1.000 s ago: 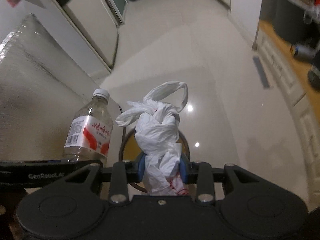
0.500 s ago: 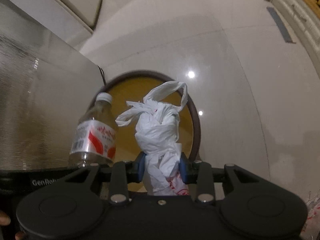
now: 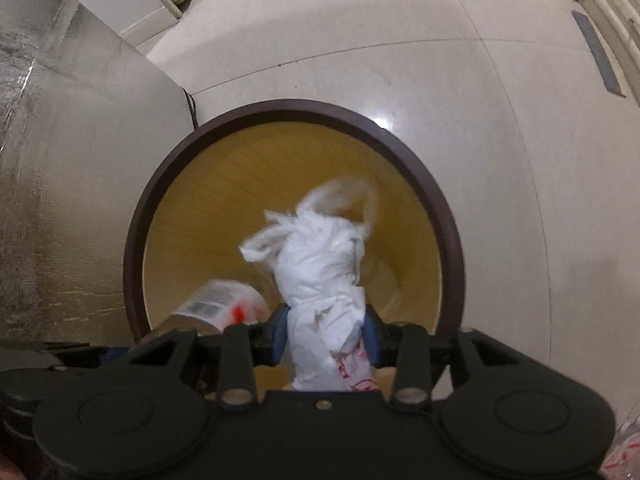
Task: Collect trash
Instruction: 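Open both grippers to drop the bottle and bag into the bin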
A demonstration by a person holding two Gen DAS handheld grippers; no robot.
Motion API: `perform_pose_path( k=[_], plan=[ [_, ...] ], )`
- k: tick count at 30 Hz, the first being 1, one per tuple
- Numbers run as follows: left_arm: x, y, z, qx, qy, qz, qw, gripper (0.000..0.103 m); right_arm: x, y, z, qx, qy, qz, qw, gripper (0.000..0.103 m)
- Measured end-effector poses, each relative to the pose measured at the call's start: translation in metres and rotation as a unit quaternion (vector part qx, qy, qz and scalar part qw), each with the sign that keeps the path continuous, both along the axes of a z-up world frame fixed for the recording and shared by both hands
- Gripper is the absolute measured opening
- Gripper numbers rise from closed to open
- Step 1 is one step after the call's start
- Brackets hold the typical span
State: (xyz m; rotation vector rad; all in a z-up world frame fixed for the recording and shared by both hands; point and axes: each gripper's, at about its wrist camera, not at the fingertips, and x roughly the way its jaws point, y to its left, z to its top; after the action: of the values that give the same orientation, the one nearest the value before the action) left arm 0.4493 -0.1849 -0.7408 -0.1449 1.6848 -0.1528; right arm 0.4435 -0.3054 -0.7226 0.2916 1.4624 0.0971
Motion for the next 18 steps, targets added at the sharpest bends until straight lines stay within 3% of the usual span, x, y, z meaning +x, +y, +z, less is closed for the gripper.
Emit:
perform_pose_path(
  k=[5,8,11,18],
  plan=[
    [0.002,0.006,0.004,-0.009,-0.002,0.003,1.0,0.065,0.002,-0.001,0.002,0.0,0.002,-0.01,1.0,0.046],
    [0.001,0.013,0.009,-0.01,-0.003,0.016,0.9998,0.077,0.004,0.0,0.003,-0.005,0.002,-0.015,1.0,0.056],
    [0.0,0.019,0.013,-0.008,-0.009,0.011,0.9999,0.082,0.004,-0.001,0.004,-0.004,0.002,-0.026,1.0,0.063],
    [-0.007,0.015,0.029,-0.006,-0.01,-0.007,0.9999,0.085,0.003,-0.01,0.01,0.002,0.011,-0.037,0.999,0.063]
  ],
)
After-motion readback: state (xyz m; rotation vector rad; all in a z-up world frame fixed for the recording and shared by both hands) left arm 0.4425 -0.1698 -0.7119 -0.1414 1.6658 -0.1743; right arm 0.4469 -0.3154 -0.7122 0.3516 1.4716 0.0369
